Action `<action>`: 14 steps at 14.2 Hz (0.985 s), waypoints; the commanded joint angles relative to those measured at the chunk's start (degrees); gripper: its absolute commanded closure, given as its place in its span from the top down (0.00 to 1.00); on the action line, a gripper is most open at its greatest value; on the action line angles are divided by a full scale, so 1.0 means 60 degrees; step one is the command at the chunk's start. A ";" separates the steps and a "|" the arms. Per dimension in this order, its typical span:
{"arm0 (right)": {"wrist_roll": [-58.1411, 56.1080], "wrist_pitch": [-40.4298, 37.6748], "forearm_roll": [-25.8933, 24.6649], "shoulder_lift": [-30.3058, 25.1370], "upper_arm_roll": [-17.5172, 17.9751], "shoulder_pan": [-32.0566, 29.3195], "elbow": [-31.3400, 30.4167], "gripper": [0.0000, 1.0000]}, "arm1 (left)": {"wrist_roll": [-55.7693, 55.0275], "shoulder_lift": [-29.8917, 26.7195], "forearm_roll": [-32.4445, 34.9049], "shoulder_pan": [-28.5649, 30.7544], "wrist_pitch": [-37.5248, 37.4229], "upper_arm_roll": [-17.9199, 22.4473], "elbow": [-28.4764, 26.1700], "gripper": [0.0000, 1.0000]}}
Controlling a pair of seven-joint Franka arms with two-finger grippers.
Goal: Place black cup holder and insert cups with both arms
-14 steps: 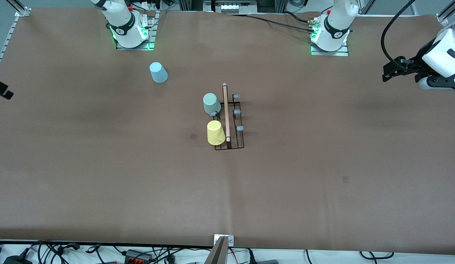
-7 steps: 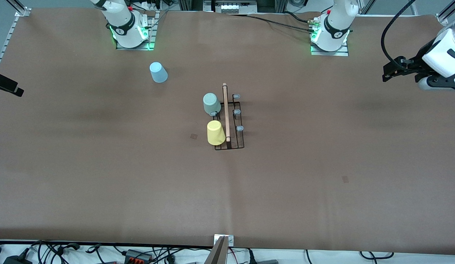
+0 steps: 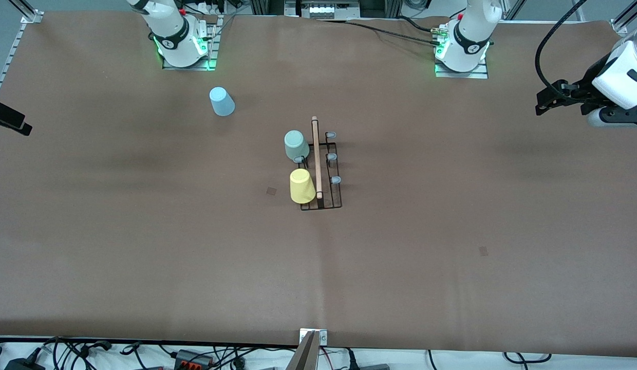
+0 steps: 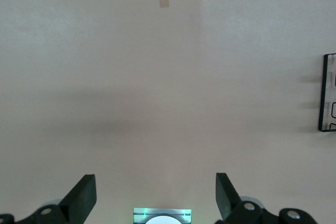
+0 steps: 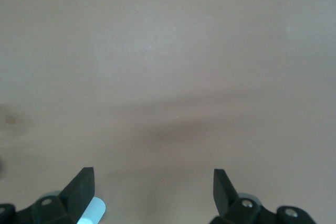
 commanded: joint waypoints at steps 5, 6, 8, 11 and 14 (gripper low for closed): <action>-0.0063 -0.0087 -0.0094 -0.0159 0.0554 -0.0477 0.0058 1.00 | -0.0099 -0.0207 0.0071 0.0042 0.0084 -0.0044 -0.0203 1.00; -0.0033 -0.0087 -0.0094 -0.0159 0.0569 -0.0448 0.0058 1.00 | -0.0099 -0.0207 0.0071 0.0042 0.0084 -0.0044 -0.0203 1.00; -0.0091 -0.0043 -0.0094 -0.0043 0.0583 -0.0448 0.0058 1.00 | -0.0099 -0.0207 0.0071 0.0042 0.0084 -0.0044 -0.0188 1.00; -0.0107 -0.0072 -0.0094 -0.0056 0.0583 -0.0360 0.0072 1.00 | -0.0099 -0.0207 0.0071 0.0042 0.0084 -0.0044 -0.0203 1.00; -0.0092 -0.0072 -0.0094 -0.0057 0.0569 -0.0375 0.0072 1.00 | -0.0099 -0.0192 0.0071 0.0042 0.0084 -0.0044 -0.0188 1.00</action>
